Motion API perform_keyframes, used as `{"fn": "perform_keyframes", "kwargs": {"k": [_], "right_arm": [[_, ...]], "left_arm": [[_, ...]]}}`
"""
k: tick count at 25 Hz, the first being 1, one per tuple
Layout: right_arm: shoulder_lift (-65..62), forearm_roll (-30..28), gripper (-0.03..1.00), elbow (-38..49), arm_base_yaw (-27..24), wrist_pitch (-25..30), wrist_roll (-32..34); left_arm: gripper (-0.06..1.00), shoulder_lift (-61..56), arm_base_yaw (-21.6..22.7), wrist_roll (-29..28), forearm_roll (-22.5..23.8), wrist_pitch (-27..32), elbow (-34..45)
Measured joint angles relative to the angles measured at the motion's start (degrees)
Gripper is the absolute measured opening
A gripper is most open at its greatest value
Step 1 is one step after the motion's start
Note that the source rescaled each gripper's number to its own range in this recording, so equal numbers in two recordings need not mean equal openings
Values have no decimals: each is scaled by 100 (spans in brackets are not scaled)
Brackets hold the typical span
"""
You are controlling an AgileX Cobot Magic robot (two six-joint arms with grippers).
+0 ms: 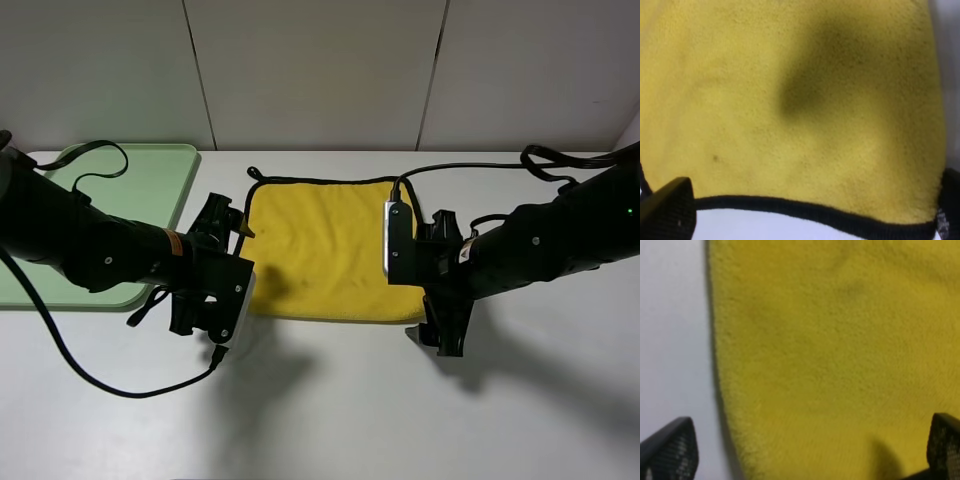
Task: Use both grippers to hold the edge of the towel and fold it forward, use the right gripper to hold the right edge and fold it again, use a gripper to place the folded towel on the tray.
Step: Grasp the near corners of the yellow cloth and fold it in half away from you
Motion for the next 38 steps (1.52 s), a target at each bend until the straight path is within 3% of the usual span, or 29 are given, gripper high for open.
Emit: {"fn": "perform_keyframes", "kwargs": {"k": [10,24,31,38], "right_arm": [[63,-29,100,-41,-502,-236,5],[63,-60,98,-60,-502,-59,5],[68,-60,72,-60,-488,315,5],[87,-55,58,-60,-488,464,157]], "left_arm": [[93,0,0,0,0,0,0],[87,6,0,0,0,40,0],[65,64,0,0,0,146,5],[26,75,0,0,0,193,28]]}}
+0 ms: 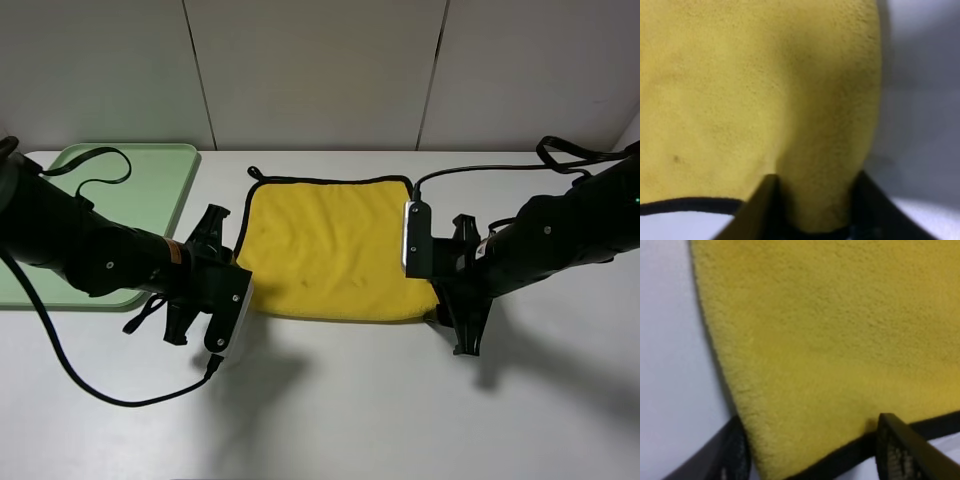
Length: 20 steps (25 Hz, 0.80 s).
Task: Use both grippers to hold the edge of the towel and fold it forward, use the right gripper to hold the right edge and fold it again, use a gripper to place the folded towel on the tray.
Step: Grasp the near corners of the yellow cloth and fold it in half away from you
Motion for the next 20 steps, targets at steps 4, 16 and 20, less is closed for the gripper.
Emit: {"fn": "perform_keyframes", "kwargs": {"k": [4,16,20], "right_arm": [[19,6,41,9,0,48,303],[45,10,0,26,0,35,916],[45,10,0,26,0,35,916]], "left_arm": [[9,0,0,0,0,88,0],[0,0,0,-2,0,243,2],[0,0,0,-2,0,247,2]]}}
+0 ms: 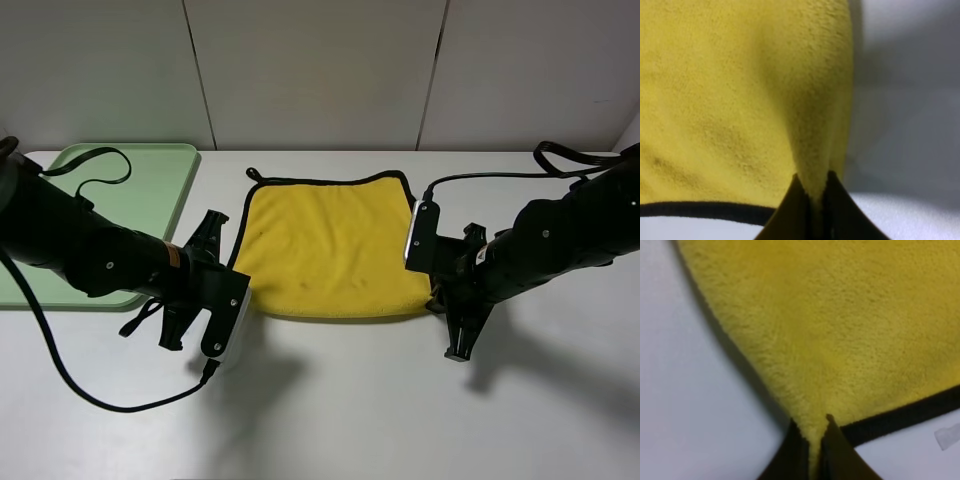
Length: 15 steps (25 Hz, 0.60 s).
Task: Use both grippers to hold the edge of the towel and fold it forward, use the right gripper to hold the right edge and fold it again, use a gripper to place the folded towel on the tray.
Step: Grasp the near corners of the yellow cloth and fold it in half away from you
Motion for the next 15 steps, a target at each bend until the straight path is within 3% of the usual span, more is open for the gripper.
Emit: {"fn": "perform_keyframes", "kwargs": {"k": [15], "right_arm": [[-100,0,0,4,0,26,5]], "left_arm": [[0,-225,0,11,0,-10,4]]}}
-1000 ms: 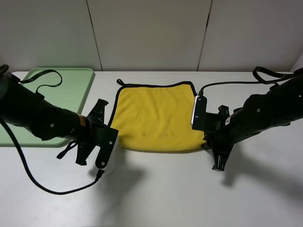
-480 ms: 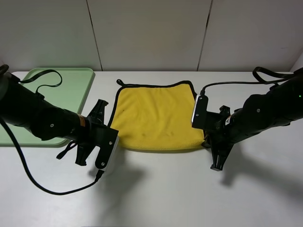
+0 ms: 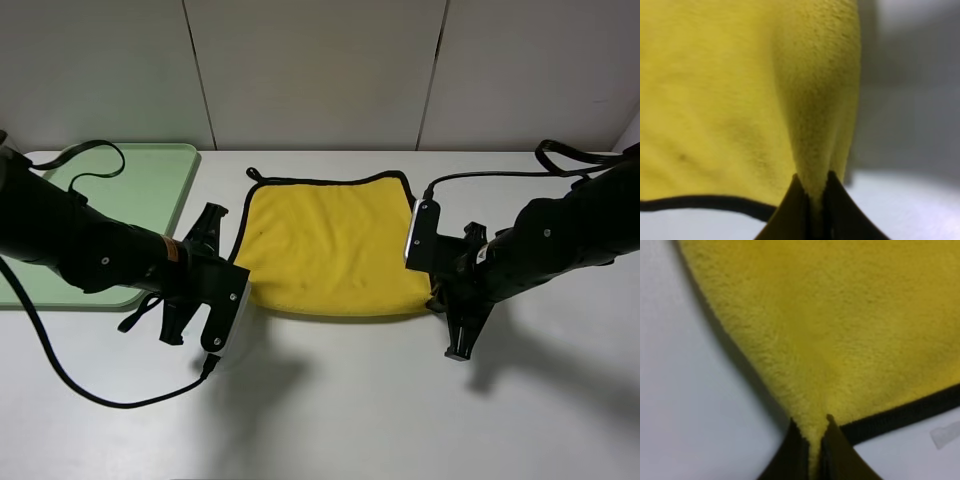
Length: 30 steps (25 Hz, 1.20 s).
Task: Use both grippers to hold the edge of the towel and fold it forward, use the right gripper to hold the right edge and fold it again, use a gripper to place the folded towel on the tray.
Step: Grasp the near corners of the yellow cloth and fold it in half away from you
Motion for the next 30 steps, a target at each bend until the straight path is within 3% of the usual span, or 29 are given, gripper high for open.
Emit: {"fn": "perform_keyframes", "kwargs": {"k": [14,30], "right_arm": [[-962,0,0,9,0,725,0],[-2396,-5,0,13,0,1679,112]], "left_arm": [[0,-849,0,123,0,225,13],[0,-2316,0,125,0,1241,19]]}}
